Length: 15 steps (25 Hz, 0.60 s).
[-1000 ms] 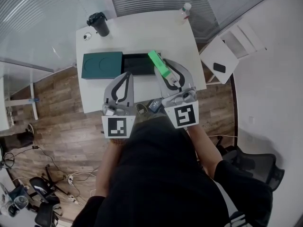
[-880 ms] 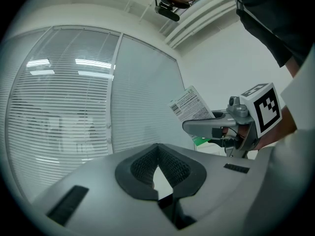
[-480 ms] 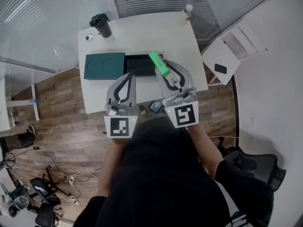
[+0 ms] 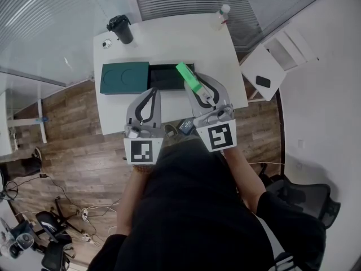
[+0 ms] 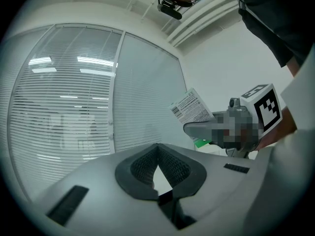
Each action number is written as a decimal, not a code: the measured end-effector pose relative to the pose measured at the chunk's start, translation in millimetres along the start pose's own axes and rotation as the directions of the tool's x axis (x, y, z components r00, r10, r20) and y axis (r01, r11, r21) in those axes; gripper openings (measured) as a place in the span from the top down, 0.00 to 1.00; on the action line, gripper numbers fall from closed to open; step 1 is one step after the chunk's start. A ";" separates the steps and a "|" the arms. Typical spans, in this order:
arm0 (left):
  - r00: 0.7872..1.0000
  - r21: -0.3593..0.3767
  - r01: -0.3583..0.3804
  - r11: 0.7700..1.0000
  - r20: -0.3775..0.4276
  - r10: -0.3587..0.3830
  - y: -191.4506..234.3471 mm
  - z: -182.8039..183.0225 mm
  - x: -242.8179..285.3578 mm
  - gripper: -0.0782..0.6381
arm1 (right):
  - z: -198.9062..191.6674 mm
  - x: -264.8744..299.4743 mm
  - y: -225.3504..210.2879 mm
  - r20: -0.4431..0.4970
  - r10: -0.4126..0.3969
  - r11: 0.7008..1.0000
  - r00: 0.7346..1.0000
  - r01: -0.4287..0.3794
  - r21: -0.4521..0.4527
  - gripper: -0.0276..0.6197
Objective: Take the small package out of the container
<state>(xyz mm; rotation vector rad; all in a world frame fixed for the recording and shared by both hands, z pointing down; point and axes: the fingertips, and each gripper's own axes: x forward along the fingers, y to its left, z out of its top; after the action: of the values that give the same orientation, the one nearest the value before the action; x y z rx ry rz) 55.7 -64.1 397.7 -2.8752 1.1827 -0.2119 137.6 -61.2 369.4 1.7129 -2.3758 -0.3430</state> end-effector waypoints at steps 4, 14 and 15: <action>1.000 -0.002 0.001 1.000 -0.009 -0.001 -2.0 -2.0 -1.2 0.89 | -4.5 -2.4 -1.7 -0.013 -0.012 1.000 1.000 0.012 0.012 0.82; 1.000 0.005 0.002 1.000 -0.011 -0.002 -2.0 -2.8 -2.6 0.89 | -7.5 -2.9 -3.1 -0.022 -0.013 1.000 1.000 0.013 0.012 0.82; 1.000 -0.003 0.000 1.000 -0.015 0.000 -2.5 -3.7 -3.0 0.89 | -8.2 -2.9 -2.5 -0.024 -0.011 1.000 1.000 0.012 0.012 0.82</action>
<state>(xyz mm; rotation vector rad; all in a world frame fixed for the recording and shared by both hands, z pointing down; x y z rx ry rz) 54.9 -60.1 401.2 -2.8815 1.1857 -0.2326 143.1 -59.8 376.4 1.7269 -2.3571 -0.3092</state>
